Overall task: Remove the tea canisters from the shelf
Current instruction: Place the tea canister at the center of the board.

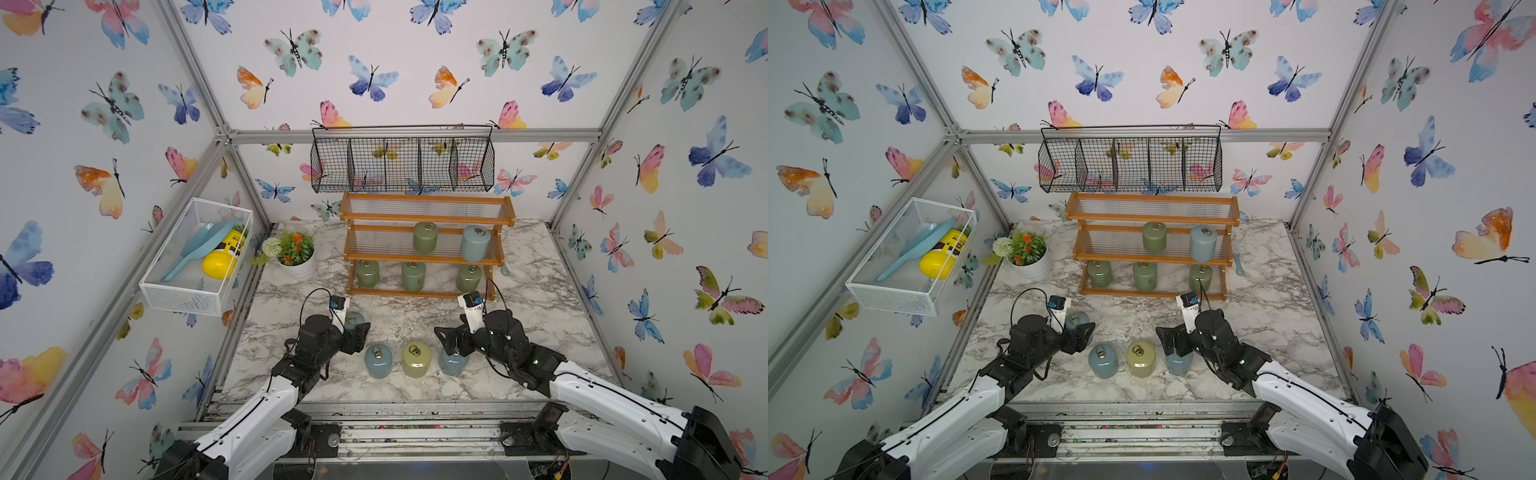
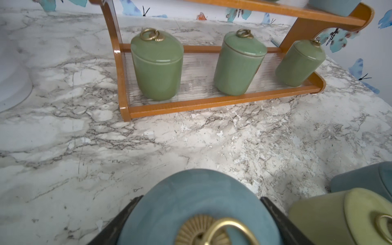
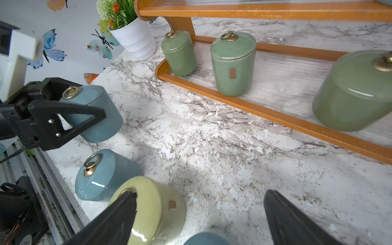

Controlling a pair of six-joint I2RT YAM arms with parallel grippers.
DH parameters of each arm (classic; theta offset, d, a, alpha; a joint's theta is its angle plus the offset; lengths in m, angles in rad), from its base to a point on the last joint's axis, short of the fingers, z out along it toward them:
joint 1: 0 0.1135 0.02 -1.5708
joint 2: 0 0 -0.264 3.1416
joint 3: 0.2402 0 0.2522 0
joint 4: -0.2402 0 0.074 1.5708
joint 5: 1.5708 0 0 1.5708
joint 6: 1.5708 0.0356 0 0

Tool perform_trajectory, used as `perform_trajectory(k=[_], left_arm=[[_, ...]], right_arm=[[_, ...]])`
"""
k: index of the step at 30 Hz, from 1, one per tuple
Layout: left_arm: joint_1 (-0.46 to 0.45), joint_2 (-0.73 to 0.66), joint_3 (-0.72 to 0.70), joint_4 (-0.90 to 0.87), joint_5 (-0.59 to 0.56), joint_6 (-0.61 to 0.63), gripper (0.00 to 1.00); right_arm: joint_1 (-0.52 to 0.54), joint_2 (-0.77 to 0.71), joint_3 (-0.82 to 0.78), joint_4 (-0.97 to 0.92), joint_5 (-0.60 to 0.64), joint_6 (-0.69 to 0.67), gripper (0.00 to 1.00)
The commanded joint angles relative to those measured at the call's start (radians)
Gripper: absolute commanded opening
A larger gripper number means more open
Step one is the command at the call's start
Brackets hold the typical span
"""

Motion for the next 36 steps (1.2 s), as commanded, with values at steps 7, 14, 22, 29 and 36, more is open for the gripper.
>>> perform_trajectory(k=[7, 14, 22, 29, 36], left_arm=[[-0.015, -0.086, -0.065, 0.059, -0.099, -0.093, 0.80], [-0.039, -0.073, -0.093, 0.067, -0.158, -0.139, 0.80], [-0.080, -0.045, -0.085, 0.054, -0.235, -0.155, 0.84], [-0.082, -0.007, -0.072, 0.050, -0.249, -0.163, 0.87], [-0.083, 0.000, -0.067, 0.045, -0.250, -0.165, 0.91]], right_arm=[[0.004, 0.008, -0.012, 0.004, 0.008, -0.009, 0.99], [0.004, 0.014, -0.014, 0.010, 0.003, -0.004, 1.00], [0.005, 0.015, -0.016, 0.008, 0.003, -0.003, 1.00], [0.005, 0.009, -0.025, 0.009, 0.001, 0.002, 1.00], [0.005, -0.007, -0.031, -0.001, 0.010, 0.003, 1.00]])
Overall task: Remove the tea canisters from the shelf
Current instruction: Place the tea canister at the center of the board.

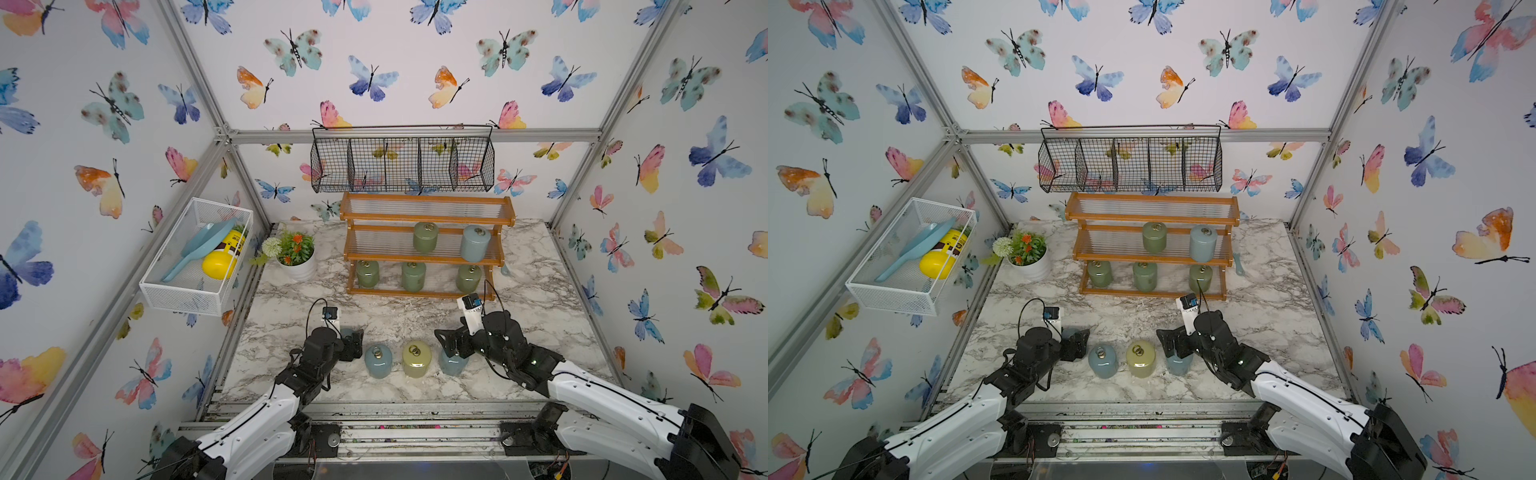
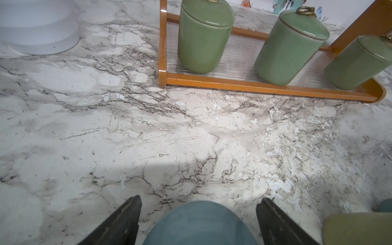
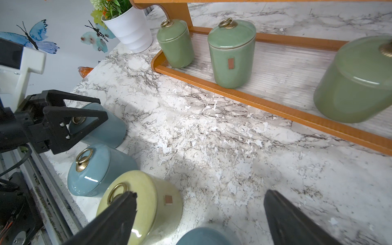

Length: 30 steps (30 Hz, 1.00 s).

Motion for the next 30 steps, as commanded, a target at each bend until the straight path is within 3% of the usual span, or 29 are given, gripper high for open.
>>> perform_trajectory(k=[1, 5, 11, 26, 30], left_arm=[[-0.005, 0.002, 0.017, 0.015, -0.018, -0.006, 0.91], [-0.014, 0.016, 0.039, -0.010, -0.016, -0.006, 0.90], [-0.026, 0.079, 0.148, -0.171, -0.068, -0.056, 0.81], [-0.053, 0.193, 0.361, -0.460, -0.084, -0.087, 0.82], [-0.057, 0.217, 0.416, -0.518, -0.087, -0.058, 0.71]], right_arm=[[0.004, -0.019, -0.015, -0.001, 0.011, 0.003, 1.00], [0.004, -0.019, -0.016, 0.001, 0.012, 0.003, 1.00], [0.005, -0.013, -0.016, 0.006, 0.002, 0.004, 1.00], [0.005, -0.021, -0.022, 0.004, -0.003, 0.001, 1.00], [0.004, -0.024, -0.028, 0.011, -0.004, 0.004, 1.00]])
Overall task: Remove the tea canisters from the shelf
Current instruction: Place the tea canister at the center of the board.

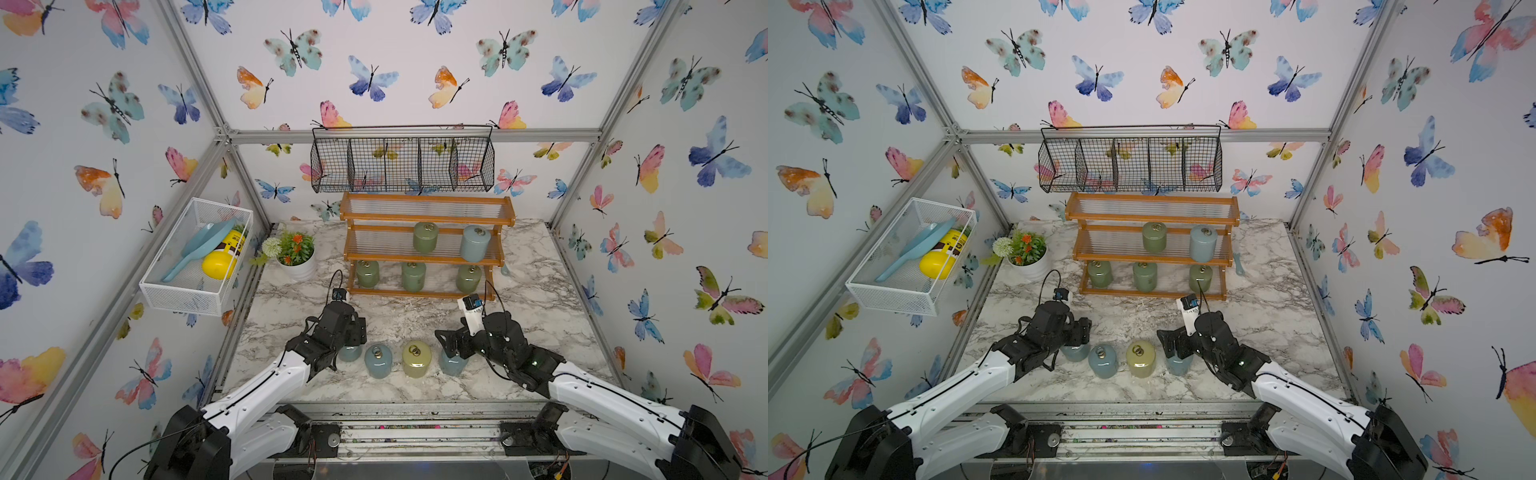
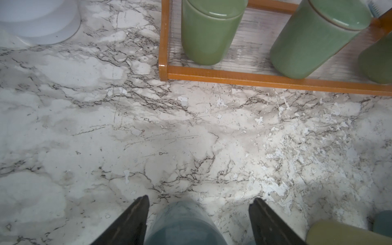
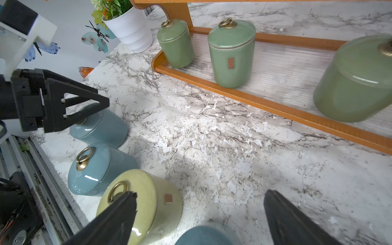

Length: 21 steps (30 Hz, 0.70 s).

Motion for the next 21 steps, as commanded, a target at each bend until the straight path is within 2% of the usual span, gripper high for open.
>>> perform_trajectory(k=[1, 5, 12, 16, 21], left_arm=[[-0.008, 0.017, 0.048, -0.086, -0.010, 0.027, 0.68], [-0.012, 0.067, 0.114, -0.122, 0.076, 0.057, 0.58], [-0.065, 0.222, 0.279, -0.315, 0.038, 0.103, 0.63], [-0.065, 0.250, 0.305, -0.337, 0.056, 0.106, 0.54], [-0.065, 0.290, 0.309, -0.336, 0.116, 0.088, 0.52]], right_arm=[[0.004, -0.016, -0.016, 0.010, -0.004, 0.005, 1.00], [0.004, -0.017, -0.016, 0.009, -0.007, 0.005, 1.00], [0.004, -0.023, -0.015, -0.006, -0.006, 0.000, 1.00], [0.004, -0.031, -0.016, -0.011, -0.005, 0.001, 1.00], [0.005, -0.043, -0.025, -0.014, -0.005, 0.000, 1.00]])
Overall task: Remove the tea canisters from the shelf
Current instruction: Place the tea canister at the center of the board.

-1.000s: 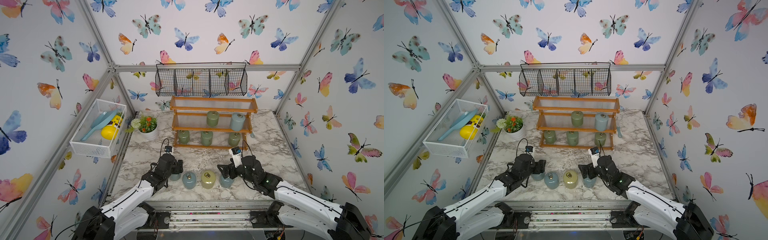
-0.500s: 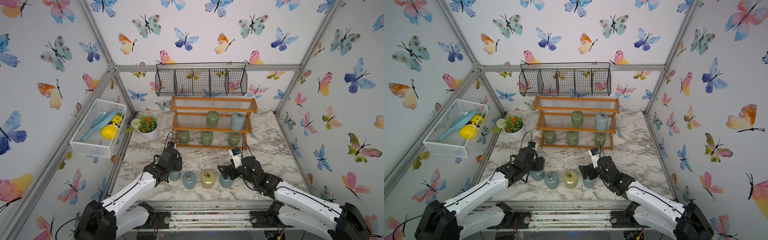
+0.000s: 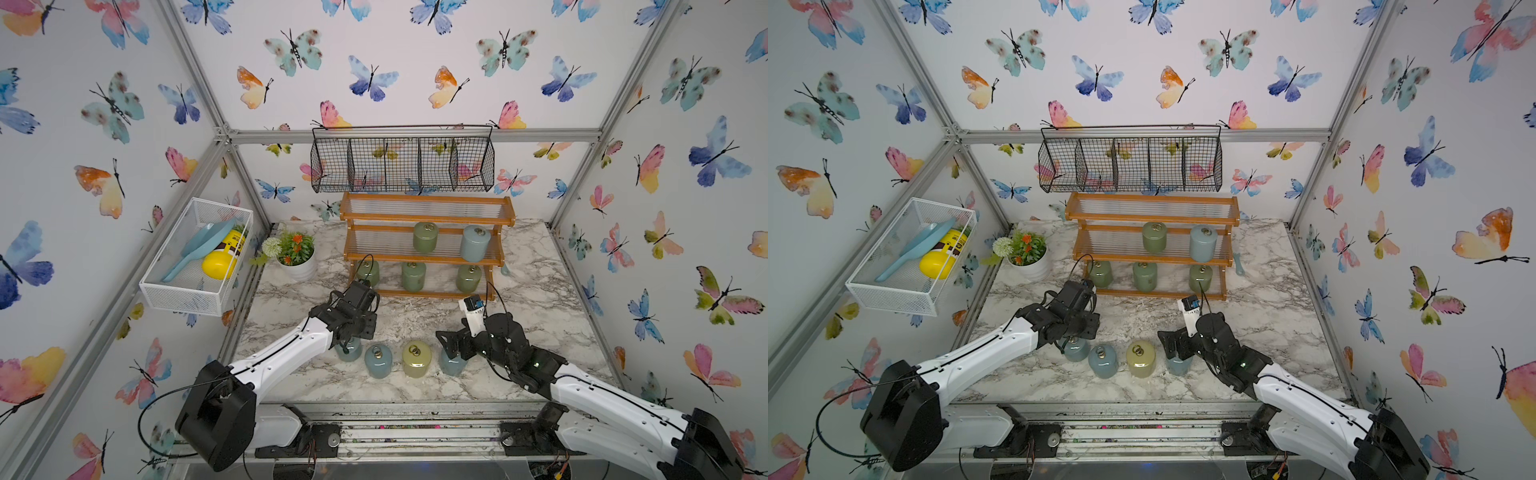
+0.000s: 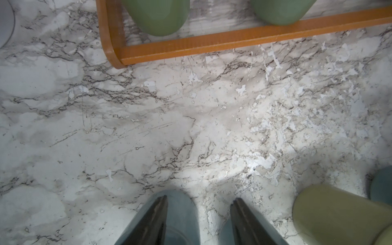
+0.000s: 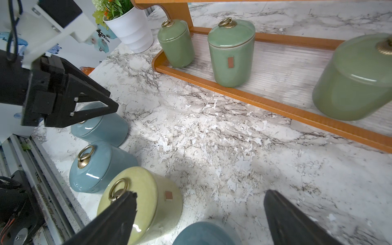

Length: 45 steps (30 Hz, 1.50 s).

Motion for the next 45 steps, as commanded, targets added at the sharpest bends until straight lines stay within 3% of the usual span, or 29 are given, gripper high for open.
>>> perform_trajectory(k=[1, 23, 33, 38, 45], left_arm=[[-0.001, 0.036, 0.016, -0.048, 0.048, -0.008, 0.51], [0.000, -0.067, -0.085, -0.098, 0.014, -0.118, 0.47], [-0.008, -0.176, -0.012, -0.023, 0.027, -0.093, 0.66], [-0.009, -0.239, -0.013, 0.077, 0.031, -0.062, 0.73], [-0.008, -0.367, -0.125, 0.286, 0.048, 0.008, 0.84]], right_arm=[[0.005, -0.018, -0.020, -0.006, -0.004, 0.002, 1.00], [0.004, -0.063, -0.059, -0.007, -0.002, 0.005, 1.00], [0.004, -0.068, 0.003, -0.056, 0.045, -0.033, 1.00], [0.004, -0.057, 0.106, -0.120, 0.161, -0.109, 1.00], [-0.022, -0.005, 0.205, -0.082, 0.357, -0.230, 1.00]])
